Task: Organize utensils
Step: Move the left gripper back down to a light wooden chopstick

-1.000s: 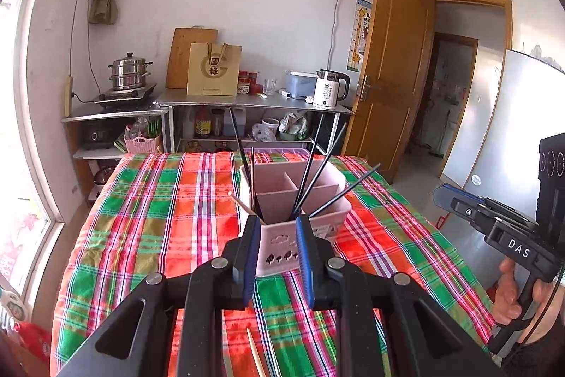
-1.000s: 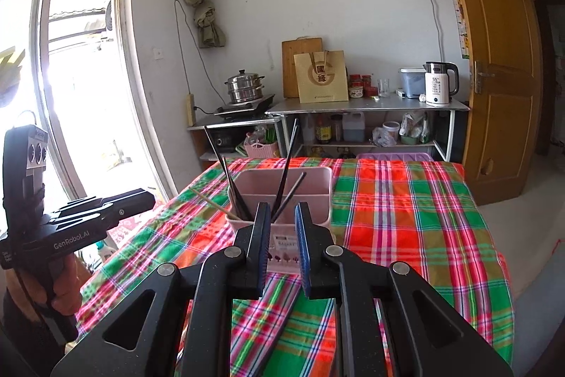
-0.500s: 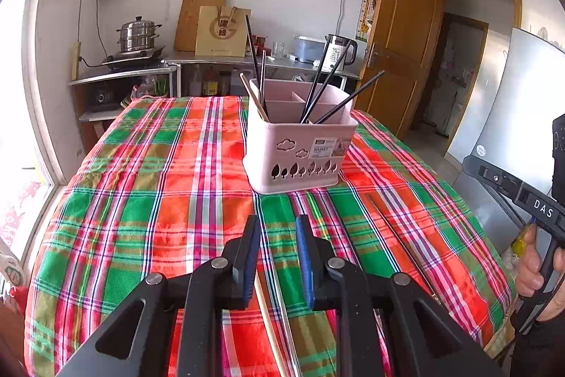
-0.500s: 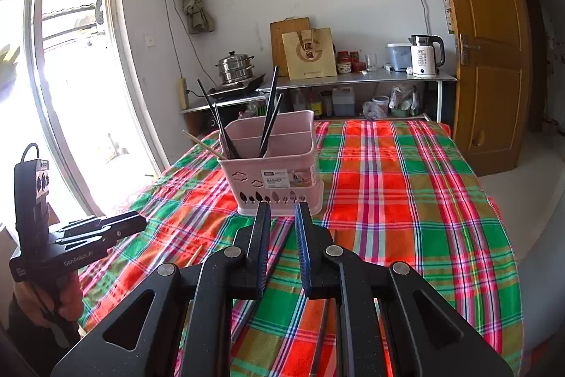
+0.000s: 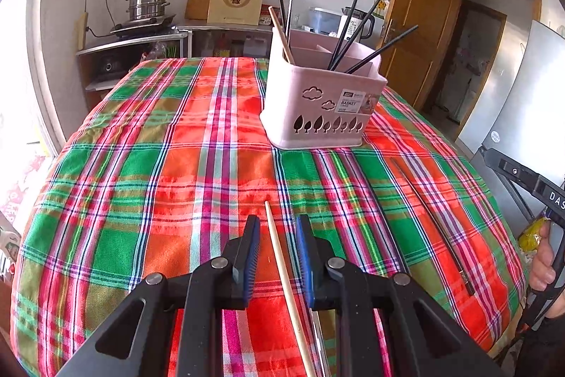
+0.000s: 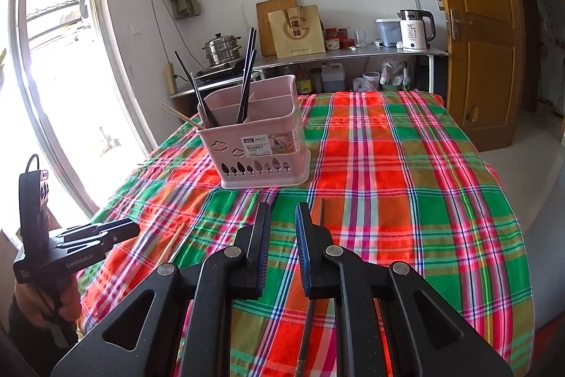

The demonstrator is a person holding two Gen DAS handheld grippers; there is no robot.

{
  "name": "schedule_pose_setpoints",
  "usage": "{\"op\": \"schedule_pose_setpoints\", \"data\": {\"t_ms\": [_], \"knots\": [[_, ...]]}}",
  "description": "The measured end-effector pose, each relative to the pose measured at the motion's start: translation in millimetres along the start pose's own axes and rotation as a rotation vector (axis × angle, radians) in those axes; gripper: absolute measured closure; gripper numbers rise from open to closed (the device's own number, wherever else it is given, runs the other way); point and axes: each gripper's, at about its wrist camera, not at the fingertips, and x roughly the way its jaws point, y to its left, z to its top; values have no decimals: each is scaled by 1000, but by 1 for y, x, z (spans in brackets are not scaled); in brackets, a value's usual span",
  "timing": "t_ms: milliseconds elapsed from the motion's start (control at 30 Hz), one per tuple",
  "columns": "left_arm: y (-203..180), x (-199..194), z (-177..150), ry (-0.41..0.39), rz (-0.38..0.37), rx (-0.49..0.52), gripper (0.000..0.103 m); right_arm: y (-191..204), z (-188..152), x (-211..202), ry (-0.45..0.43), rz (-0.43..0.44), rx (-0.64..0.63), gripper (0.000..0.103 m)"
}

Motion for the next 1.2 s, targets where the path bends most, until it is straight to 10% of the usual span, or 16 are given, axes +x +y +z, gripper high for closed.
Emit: {"op": "schedule_pose_setpoints", "data": {"t_ms": [633,1200], "knots": [[1,67,1,159,60,20,83,-8,-14,57,157,-44,-9,88],[0,71,1,133,87,73,91,-29,-6,118,273,-135,-26,88]]}}
